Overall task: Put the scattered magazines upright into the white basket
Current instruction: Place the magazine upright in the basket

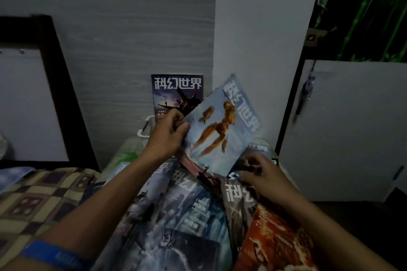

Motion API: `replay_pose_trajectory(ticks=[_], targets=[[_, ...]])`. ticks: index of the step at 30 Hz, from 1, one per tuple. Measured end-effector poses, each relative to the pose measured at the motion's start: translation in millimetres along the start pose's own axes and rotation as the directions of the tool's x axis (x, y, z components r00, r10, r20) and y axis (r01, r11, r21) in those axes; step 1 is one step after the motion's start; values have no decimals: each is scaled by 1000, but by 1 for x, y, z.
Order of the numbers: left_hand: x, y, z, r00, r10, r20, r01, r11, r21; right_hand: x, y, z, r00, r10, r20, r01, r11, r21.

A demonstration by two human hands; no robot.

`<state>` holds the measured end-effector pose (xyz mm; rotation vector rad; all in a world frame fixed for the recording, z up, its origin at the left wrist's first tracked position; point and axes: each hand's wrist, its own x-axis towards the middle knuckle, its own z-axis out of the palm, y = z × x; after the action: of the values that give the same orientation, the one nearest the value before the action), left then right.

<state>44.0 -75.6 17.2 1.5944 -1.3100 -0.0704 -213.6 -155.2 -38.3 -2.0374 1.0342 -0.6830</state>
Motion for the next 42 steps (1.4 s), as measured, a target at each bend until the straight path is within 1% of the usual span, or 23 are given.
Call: replay_pose_trajectory(ticks=[1, 2, 3, 4, 6, 8, 9, 11, 13, 15, 17, 19, 20, 22, 24, 27, 29, 31, 33, 35, 37, 40, 42], targets=[[-3, -2, -8, 999, -7, -41, 3, 997, -76, 7, -8, 4, 998, 50, -26, -45, 986, 163], [-7, -6, -15, 998, -16, -68, 5, 987, -163, 14, -17, 8, 994, 105, -36, -89, 948, 305], [-11, -8, -19, 996, -25, -81, 4, 968, -252, 23, -26, 12, 988, 150, -46, -119, 907, 403], [-16, -12, -22, 996, -34, -82, 4, 941, -338, 32, -35, 15, 984, 168, -63, -120, 876, 468], [-22, -20, -26, 996, -66, -63, 29, 886, -463, 49, -49, 22, 987, 130, -99, -56, 842, 537], [-22, -28, -32, 995, -93, -45, 59, 870, -489, 61, -61, 29, 988, 70, -137, 18, 830, 557], [-21, -33, -35, 993, -103, -52, 67, 883, -465, 66, -66, 32, 988, 46, -150, 46, 828, 559], [-15, -43, -40, 987, -110, -119, 66, 944, -323, 76, -75, 37, 987, -7, -162, 94, 842, 531], [-5, -54, -42, 977, -114, -180, 78, 978, -196, 90, -83, 41, 979, -74, -191, 155, 879, 451], [16, -58, -46, 965, -133, -225, 100, 983, -153, 113, -95, 40, 955, -105, -279, 206, 909, 363], [51, -60, -53, 956, -117, -269, 92, 991, -102, 145, -112, 35, 915, -137, -379, 256, 924, 284], [88, -63, -60, 952, -124, -279, 106, 991, -77, 178, -129, 29, 893, -161, -421, 283, 927, 245], [102, -65, -61, 948, -152, -279, 133, 987, -86, 192, -134, 27, 895, -148, -420, 269, 931, 245], [123, -79, -56, 934, -210, -289, 191, 977, -93, 222, -133, 34, 906, -85, -415, 196, 953, 233], [130, -98, -42, 921, -252, -298, 251, 967, -41, 242, -121, 51, 908, -36, -417, 122, 976, 181], [132, -129, -22, 890, -351, -290, 368, 930, 3, 259, -95, 80, 921, 1, -389, 52, 990, 128], [133, -148, -13, 886, -379, -268, 414, 906, 85, 266, -77, 94, 930, 33, -365, 10, 993, 114], [132, -160, -8, 893, -382, -238, 421, 895, 145, 270, -64, 98, 941, 71, -332, -29, 991, 130], [133, -168, -4, 910, -358, -210, 398, 896, 197, 274, -56, 98, 947, 96, -305, -56, 989, 138], [136, -171, -2, 915, -346, -209, 393, 882, 259, 279, -54, 95, 950, 111, -293, -77, 989, 126], [141, -172, -1, 901, -356, -248, 417, 868, 269, 284, -55, 95, 949, 130, -287, -95, 987, 131], [139, -168, 0, 871, -355, -341, 443, 866, 230, 284, -55, 94, 945, 143, -294, -103, 983, 149], [131, -159, -3, 868, -315, -383, 416, 883, 217, 271, -52, 87, 949, 136, -285, -97, 984, 146]])
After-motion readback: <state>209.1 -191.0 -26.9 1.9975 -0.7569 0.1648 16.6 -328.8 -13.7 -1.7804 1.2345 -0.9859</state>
